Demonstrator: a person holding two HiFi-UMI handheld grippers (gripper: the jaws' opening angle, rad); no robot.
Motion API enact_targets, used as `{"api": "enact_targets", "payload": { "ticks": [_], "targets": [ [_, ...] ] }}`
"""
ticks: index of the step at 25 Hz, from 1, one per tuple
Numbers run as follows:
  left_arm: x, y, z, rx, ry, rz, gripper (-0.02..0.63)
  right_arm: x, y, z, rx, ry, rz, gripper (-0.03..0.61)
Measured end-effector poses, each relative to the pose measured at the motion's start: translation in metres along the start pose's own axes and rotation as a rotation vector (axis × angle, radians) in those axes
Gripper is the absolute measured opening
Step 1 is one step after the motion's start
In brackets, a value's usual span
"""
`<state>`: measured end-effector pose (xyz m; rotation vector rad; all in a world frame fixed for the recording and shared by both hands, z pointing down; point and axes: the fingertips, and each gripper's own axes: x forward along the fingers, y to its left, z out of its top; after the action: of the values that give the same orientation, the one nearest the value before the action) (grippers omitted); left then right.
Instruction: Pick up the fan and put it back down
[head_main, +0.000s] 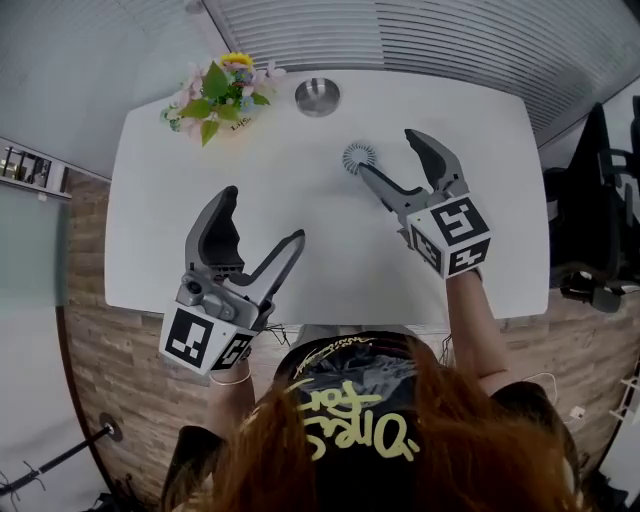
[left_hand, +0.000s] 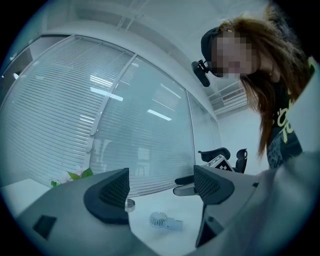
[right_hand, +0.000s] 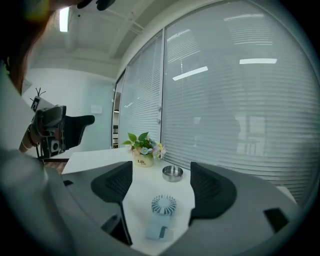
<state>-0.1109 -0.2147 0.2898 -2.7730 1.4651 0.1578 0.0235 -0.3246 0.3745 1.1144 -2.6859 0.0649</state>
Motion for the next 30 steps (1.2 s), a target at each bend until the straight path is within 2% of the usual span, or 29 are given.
{"api": "enact_targets", "payload": {
  "ticks": [10,16,26,30],
  "targets": [
    [0.029,-0.023,0.01,0.023,-0.017,-0.097,0.399,-0.067,-0.007,0.049,0.024,-0.195,-0.056,0.345],
    [0.044,-0.036,0.014,0.027,-0.027,-0.147,0.399,-0.102,-0.019,0.058,0.008,-0.269,-0.113,0.345],
    [0.056,-0.048,0.016,0.028,-0.033,-0.196,0.399,-0.142,-0.035,0.055,0.049,-0.314,-0.195,0.345],
    [0.059,-0.051,0.018,0.029,-0.037,-0.205,0.399,-0.146,-0.036,0.053,0.064,-0.318,-0.197,0.344]
  ]
}}
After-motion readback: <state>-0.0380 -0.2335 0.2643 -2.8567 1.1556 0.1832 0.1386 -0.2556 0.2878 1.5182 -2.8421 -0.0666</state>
